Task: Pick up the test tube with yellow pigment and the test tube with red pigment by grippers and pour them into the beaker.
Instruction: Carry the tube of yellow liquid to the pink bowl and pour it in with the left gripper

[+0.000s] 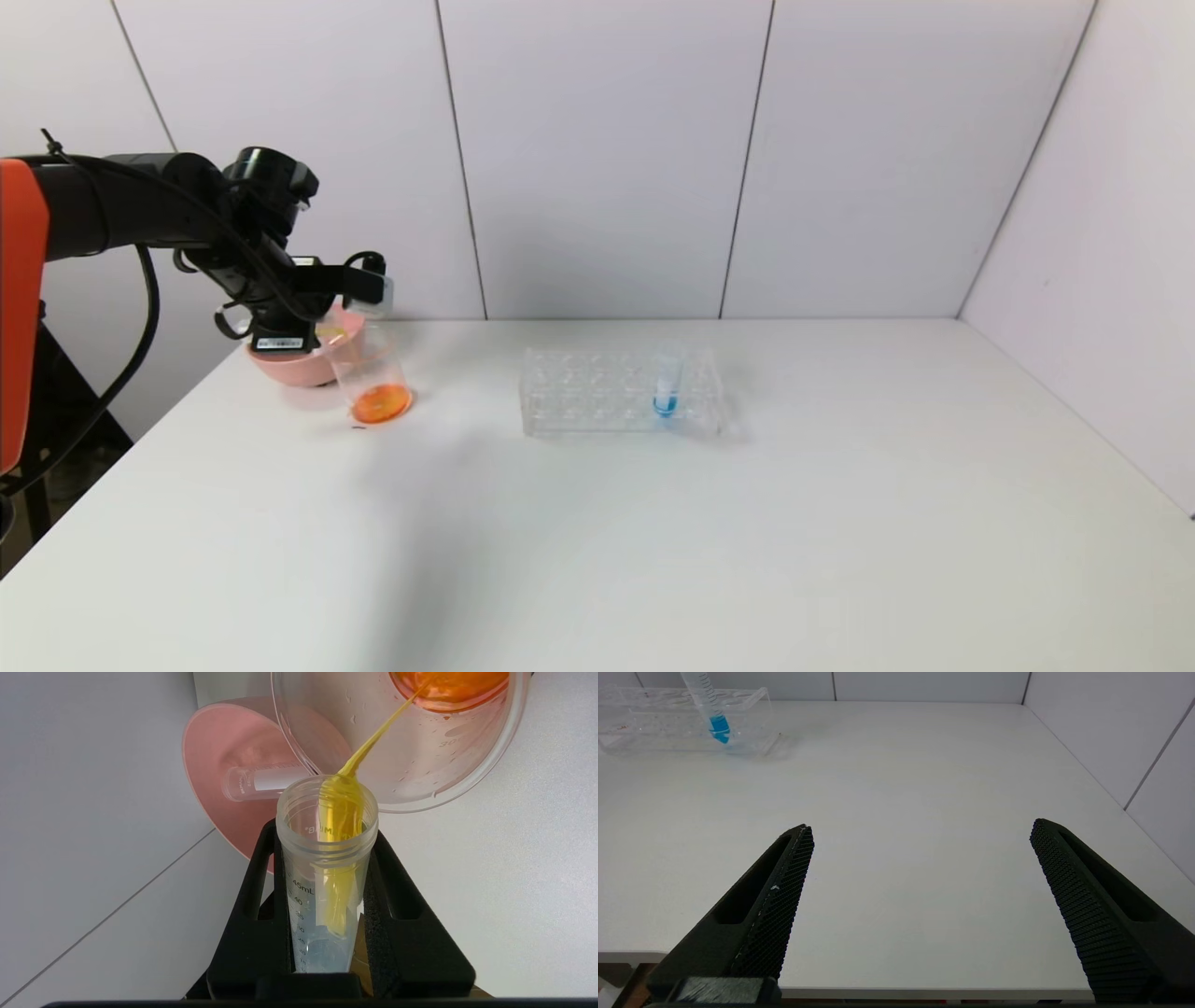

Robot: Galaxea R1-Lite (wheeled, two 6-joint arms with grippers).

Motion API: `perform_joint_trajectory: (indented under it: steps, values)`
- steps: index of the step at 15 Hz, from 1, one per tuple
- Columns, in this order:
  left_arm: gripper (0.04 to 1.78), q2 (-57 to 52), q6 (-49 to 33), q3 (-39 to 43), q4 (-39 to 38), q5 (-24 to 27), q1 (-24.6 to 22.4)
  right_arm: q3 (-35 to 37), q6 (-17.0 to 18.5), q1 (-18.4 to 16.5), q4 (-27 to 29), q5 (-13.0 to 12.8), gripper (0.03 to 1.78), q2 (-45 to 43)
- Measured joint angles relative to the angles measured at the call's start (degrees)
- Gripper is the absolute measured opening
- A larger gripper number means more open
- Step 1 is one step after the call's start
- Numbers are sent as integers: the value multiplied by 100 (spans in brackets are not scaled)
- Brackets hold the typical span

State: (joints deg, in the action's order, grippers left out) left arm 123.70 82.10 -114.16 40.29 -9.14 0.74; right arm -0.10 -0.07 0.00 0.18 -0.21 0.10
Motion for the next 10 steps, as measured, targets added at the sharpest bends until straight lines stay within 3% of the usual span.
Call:
perform_joint_trajectory:
  steps: [10]
  values:
    - [46,15,867,6,-247,-675,55,0,0,0,0,-1,170,0]
